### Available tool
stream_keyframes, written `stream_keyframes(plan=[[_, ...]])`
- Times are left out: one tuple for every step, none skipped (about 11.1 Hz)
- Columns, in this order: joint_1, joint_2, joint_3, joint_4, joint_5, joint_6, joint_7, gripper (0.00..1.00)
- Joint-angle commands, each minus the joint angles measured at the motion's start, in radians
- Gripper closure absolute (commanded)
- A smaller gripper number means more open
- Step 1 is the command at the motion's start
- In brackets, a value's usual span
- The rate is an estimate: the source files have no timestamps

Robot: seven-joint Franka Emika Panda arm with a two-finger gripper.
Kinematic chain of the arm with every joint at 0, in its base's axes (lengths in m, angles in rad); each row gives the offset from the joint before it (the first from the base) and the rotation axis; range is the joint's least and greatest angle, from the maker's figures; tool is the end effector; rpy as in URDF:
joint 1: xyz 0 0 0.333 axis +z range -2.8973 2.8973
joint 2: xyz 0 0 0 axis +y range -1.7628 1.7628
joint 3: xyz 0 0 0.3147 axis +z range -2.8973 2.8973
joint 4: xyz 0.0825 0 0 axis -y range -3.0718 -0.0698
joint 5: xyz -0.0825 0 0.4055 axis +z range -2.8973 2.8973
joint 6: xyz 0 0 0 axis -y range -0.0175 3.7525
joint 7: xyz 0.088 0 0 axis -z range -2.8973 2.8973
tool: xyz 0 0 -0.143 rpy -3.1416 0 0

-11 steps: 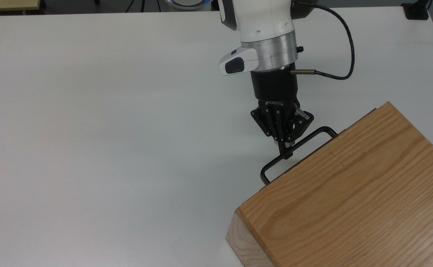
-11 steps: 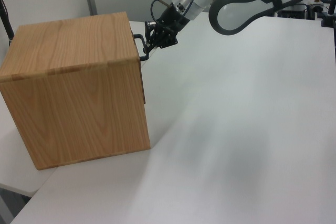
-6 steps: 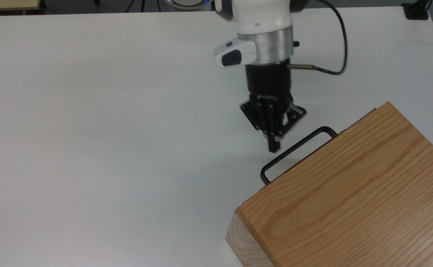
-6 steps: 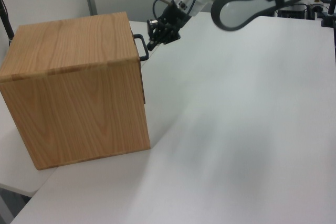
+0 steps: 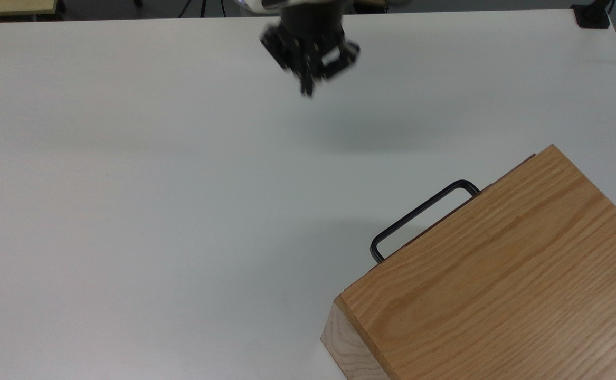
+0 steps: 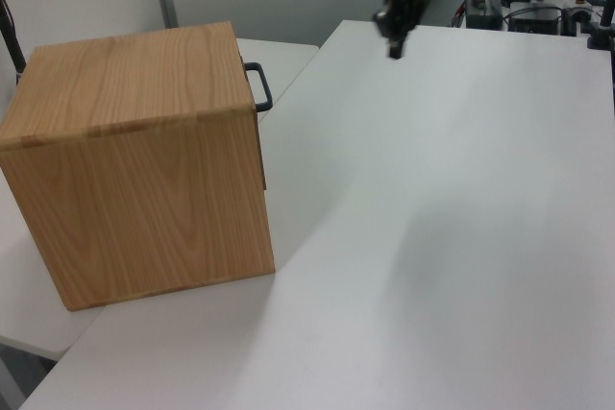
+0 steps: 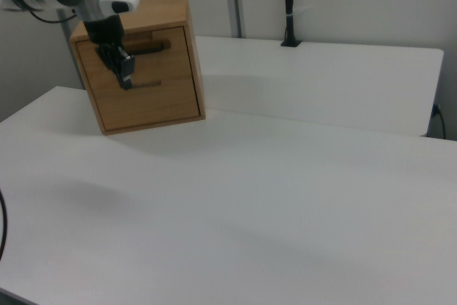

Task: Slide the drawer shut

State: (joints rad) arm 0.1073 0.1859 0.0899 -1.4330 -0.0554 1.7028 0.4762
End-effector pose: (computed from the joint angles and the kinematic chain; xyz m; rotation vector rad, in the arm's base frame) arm 0.6375 0.1152 0.5553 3.0999 -0.4310 0.1451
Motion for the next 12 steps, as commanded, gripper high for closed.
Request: stream_keyframes(plan=[[-0.05, -0.184, -0.022, -0.13, 0.002, -0.097, -0.121, 0.0], [-0.04, -0.222, -0.057, -0.17, 0.002, -0.1, -0.167, 0.0], [-0.034, -0.247, -0.077, -0.184, 0.0, -0.098, -0.206, 0.0], [-0.031, -0.262, -0.091, -0.207, 0.0, -0.094, -0.265, 0.0], [-0.035, -0.27, -0.095, -0.224, -0.001, -0.077, -0.36, 0.0], [-0.044, -0.267, -0.096, -0.225, -0.003, -0.055, -0.436, 0.0], [-0.044, -0.263, -0.102, -0.224, -0.006, -0.037, -0.491, 0.0], [-0.037, -0.261, -0.122, -0.224, 0.0, -0.016, -0.501, 0.0], [-0.035, -0.26, -0.124, -0.224, 0.002, -0.008, -0.495, 0.0], [-0.035, -0.26, -0.124, -0.224, 0.003, -0.008, -0.496, 0.0], [-0.035, -0.26, -0.125, -0.224, 0.005, -0.008, -0.495, 0.0], [-0.034, -0.26, -0.125, -0.224, 0.006, -0.008, -0.493, 0.0]])
